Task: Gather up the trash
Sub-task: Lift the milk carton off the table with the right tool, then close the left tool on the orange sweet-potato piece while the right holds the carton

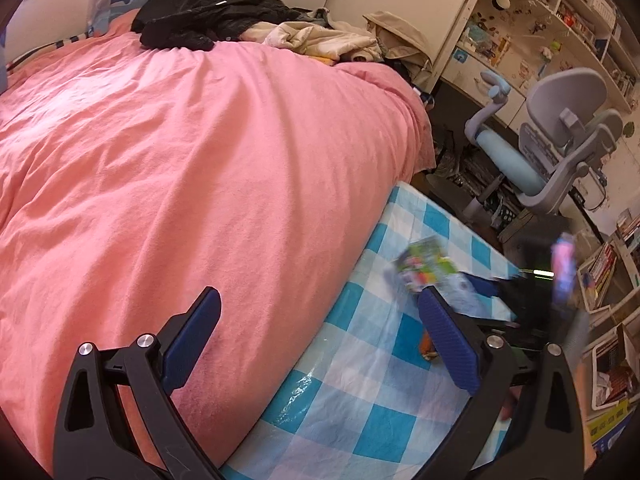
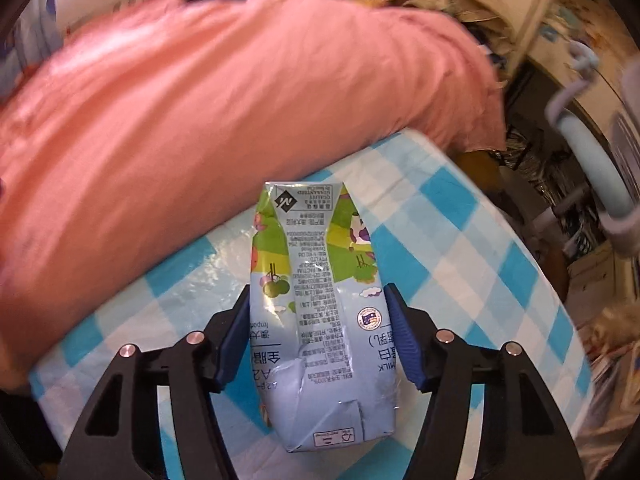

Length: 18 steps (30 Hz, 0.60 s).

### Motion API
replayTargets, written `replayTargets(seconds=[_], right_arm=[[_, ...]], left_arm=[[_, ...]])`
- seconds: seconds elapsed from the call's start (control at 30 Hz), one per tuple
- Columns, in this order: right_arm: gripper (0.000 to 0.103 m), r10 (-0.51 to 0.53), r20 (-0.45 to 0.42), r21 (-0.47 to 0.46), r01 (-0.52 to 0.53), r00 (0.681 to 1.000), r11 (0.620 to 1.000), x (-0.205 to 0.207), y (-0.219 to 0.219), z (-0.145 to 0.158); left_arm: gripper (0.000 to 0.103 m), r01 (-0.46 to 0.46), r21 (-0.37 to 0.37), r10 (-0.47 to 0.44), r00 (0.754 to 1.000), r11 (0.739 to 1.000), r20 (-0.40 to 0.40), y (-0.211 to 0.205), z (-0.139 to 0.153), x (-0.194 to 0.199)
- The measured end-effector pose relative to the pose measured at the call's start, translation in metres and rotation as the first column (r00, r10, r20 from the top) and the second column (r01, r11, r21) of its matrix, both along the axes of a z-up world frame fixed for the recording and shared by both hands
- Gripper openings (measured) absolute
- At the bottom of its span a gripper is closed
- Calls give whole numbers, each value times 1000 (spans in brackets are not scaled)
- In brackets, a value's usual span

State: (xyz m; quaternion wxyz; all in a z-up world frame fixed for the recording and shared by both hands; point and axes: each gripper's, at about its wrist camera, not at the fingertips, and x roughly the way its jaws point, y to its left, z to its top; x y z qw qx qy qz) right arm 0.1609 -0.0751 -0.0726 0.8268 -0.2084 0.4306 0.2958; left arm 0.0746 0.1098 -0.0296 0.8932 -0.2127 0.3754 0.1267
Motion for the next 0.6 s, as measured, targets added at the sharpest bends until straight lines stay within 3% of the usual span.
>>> replayTargets(seconds=[0.1,0.27,0.47,0.6], right_arm=[[62,-42,22,95,40,999,995,-35,-41,16],[62,-102,1,115,102,995,988,-87,-95,12],[62,-150,-33,105,153,988,983,-106,-133,-8],[62,-141,-32,108,144,989,984,-103,-138,-9]], left_arm=[[95,32,22,-31,999,999,-39,-10,-10,8],[95,155,111,-144,984,982,-106,-51,-33,30],[95,276,194,-251,957,941,-143,-99,-47,59],[95,294,203,-268,952,934,-144,-116,-49,70]])
